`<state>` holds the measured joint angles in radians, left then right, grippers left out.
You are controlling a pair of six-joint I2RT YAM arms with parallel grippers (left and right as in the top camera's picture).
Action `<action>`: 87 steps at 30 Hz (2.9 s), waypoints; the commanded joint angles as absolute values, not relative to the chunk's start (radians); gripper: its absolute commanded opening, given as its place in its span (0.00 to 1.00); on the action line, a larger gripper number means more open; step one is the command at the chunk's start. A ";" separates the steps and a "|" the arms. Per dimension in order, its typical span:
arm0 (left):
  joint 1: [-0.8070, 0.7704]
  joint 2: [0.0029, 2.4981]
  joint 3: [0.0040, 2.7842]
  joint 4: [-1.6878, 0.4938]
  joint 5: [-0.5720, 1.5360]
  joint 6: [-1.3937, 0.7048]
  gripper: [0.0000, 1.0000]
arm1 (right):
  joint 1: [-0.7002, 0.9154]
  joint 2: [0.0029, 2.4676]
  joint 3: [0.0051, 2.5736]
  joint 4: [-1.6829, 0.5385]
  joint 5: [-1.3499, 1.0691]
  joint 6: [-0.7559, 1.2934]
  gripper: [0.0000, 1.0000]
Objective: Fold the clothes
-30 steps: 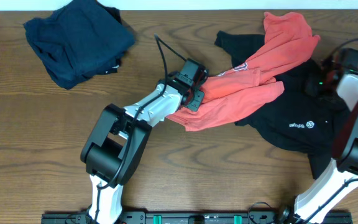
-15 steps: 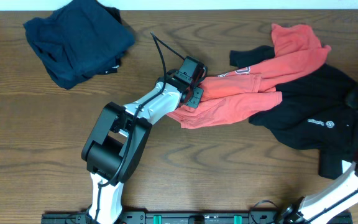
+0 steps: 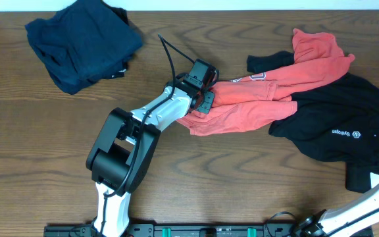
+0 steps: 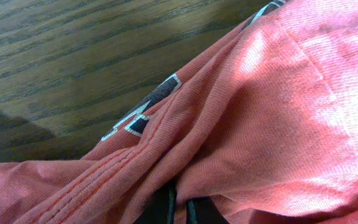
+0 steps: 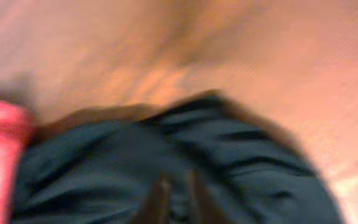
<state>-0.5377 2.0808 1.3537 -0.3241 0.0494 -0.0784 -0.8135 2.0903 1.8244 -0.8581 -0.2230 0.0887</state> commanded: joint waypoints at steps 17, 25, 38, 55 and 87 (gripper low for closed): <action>-0.437 2.159 1.326 -0.356 0.071 -0.167 0.06 | -0.371 2.101 1.582 -0.981 -0.346 -0.016 0.59; -0.437 2.160 1.326 -0.358 0.071 -0.167 0.06 | -0.313 2.101 1.349 -0.734 -0.307 -0.007 0.55; -0.437 2.160 1.326 -0.361 0.070 -0.167 0.06 | -0.354 2.116 1.228 -0.340 0.192 0.103 0.51; -0.437 2.160 1.326 -0.360 0.070 -0.167 0.06 | -0.657 2.119 1.332 -0.126 0.202 -0.001 0.50; -0.437 2.160 1.326 -0.361 0.067 -0.167 0.06 | -0.498 2.130 1.581 -0.773 -0.244 0.091 0.25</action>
